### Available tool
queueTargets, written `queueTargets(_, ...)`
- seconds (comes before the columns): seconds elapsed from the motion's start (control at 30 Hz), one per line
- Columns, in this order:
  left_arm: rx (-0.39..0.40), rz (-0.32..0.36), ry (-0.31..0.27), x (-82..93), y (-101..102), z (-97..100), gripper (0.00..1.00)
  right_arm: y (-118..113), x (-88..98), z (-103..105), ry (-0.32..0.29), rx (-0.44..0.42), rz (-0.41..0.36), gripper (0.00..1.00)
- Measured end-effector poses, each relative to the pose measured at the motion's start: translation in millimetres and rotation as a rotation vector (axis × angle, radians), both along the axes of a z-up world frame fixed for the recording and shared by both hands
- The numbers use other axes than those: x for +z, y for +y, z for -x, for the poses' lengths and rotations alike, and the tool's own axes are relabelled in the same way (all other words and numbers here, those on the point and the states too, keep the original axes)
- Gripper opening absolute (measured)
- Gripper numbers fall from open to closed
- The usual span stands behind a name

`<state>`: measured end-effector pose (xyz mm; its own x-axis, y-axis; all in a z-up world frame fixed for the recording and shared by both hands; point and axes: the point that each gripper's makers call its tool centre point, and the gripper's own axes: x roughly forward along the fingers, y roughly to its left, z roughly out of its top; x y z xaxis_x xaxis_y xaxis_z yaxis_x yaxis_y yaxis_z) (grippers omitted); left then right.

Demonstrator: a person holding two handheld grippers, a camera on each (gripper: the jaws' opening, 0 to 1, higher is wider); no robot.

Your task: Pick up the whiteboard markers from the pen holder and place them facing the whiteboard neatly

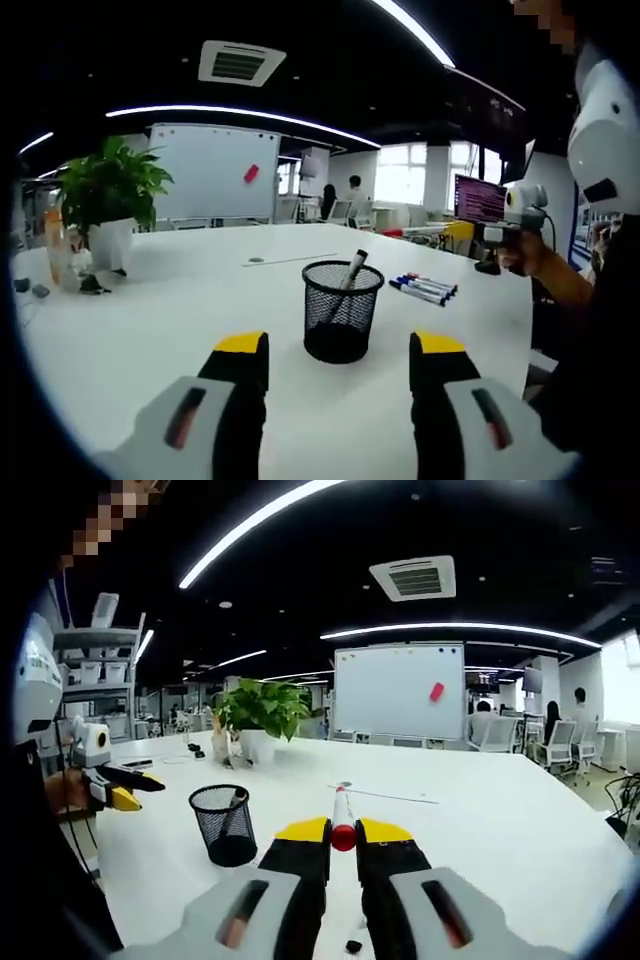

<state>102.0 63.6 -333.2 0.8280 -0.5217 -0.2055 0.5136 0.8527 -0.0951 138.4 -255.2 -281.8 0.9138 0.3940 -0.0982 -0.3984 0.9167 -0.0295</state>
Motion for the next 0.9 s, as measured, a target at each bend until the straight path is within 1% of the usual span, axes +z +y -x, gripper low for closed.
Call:
queueTargets(0.23, 0.000, 0.001, 0.008, -2.4, 1, -1.6, 0.57, -21, 1.3, 0, -0.001, -0.056, -0.005, 0.13)
queueTargets(0.4, -0.004, 0.001, 0.011, -3.3, 0, -3.6, 0.57, -29, 5.3, -2, -0.014, -0.084, -0.014, 0.13)
queueTargets(0.57, -0.010, -0.004, 0.014, -4.6, -2, -3.8, 0.57, -35, 4.5, -2, -0.014, -0.102, -0.008, 0.13)
queueTargets(0.73, -0.006, -0.003, 0.016, -5.2, -1, -3.9, 0.57, -48, 3.3, -3, -0.013, -0.135, -0.002, 0.13)
queueTargets(0.9, -0.001, 0.000, 0.018, -5.4, 0, -3.9, 0.57, -62, 6.7, -2, -0.021, -0.162, 0.000, 0.13)
